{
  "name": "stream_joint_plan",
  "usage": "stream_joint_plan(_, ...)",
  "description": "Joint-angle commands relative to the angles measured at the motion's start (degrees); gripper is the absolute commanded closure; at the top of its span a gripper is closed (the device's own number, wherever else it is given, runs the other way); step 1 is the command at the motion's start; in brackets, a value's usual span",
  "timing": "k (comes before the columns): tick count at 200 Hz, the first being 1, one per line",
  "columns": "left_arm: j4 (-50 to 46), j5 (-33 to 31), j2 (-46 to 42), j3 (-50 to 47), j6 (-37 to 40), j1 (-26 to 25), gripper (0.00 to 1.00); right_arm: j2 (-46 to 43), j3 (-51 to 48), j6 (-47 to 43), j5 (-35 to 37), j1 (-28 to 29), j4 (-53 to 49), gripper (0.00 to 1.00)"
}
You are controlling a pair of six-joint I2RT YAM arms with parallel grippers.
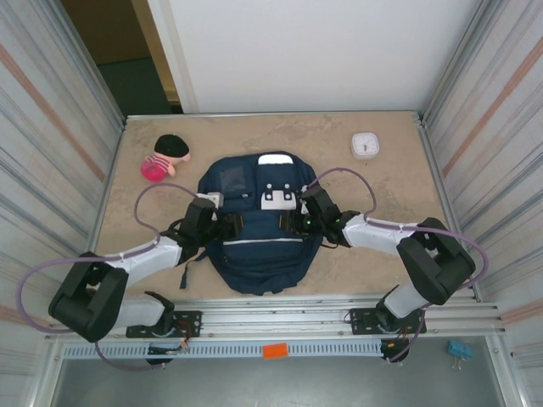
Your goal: Pack books, pencil case, and school supplies into a backpack
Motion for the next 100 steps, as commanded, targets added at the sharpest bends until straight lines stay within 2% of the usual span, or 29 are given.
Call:
stream_joint_plan(1,-0.3,-1.9,6.1,-0.2,-1.1,-3.5,0.3,1.7,-5.4,2.1,6.0,0.9,-8.7,0.6)
stream_joint_plan(33,2.4,-1.9,9.3,4.6,-3.4,-7.1,0.3,-4.6,-6.7,-0.6,9.2,-1.7,-14.5,0.59)
stream_joint_plan(55,1.5,-2.1,8.1,6.3,-4.6,-7.8,0.29,-8.9,-5.3,-5.8,9.1,-4.8,-17.8,0.58)
stream_joint_plan(70,-3.3,-4.6,4.6,8.2,-3.0,-7.7,0.26,-12.8,-2.9,-8.6,7.7,-5.8,-20.7,0.57)
stream_joint_plan(93,-11.6,-10.0,-5.1,11.1,1.6,-6.9,0.2,-23.7,2.4,-12.1,5.3,-6.4,-24.8,0.53)
stream_joint_plan(100,-13.3,-12.0,-8.5,11.7,3.3,-6.7,0.17,-27.2,4.6,-13.6,5.6,-7.0,-26.3,0.43)
